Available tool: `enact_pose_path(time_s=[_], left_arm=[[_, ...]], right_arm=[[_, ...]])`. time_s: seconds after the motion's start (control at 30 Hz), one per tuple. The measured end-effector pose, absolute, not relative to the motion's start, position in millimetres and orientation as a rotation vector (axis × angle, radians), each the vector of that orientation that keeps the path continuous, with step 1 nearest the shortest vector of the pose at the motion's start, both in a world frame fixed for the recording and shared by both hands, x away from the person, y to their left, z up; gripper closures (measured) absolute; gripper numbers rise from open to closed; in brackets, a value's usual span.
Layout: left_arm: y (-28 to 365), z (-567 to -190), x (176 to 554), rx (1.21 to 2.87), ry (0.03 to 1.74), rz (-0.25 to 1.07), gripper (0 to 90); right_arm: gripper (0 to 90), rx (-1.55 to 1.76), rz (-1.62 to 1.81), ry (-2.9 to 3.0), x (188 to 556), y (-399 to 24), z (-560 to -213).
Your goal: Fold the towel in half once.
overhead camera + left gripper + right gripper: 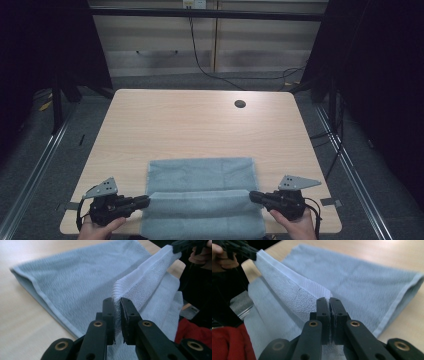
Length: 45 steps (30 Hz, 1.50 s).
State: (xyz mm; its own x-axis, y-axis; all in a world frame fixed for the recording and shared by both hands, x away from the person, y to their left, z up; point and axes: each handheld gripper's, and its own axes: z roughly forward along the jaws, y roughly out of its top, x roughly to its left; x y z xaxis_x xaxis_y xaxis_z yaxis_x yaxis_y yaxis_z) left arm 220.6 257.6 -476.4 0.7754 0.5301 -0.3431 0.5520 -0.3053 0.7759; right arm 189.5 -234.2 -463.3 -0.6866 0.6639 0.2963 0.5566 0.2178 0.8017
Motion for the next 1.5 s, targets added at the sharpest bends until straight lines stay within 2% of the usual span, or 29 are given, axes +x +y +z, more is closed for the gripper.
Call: enact_pose_path(time_s=[0.27,0.5,0.63,1.07,1.2,1.5], left_arm=[[245,-498,233,2.100,0.830,-0.051,82.5],[239,-503,251,2.082,0.864,-0.029,82.8],[238,-504,276,2.067,0.895,0.000,82.8],[213,-503,375,2.081,0.963,0.126,82.8],[209,-505,394,2.061,0.998,0.160,82.8],[209,-511,421,1.971,1.070,0.194,82.7]], right_arm=[[87.1,1.246,1.332,2.464,192,-232,-491],[87.2,1.280,1.270,2.466,207,-227,-502],[87.3,1.284,1.258,2.431,220,-227,-504],[87.3,1.346,1.159,2.326,307,-225,-504],[87.4,1.378,1.147,2.298,335,-224,-505],[87.3,1.439,1.179,2.219,375,-225,-510]])
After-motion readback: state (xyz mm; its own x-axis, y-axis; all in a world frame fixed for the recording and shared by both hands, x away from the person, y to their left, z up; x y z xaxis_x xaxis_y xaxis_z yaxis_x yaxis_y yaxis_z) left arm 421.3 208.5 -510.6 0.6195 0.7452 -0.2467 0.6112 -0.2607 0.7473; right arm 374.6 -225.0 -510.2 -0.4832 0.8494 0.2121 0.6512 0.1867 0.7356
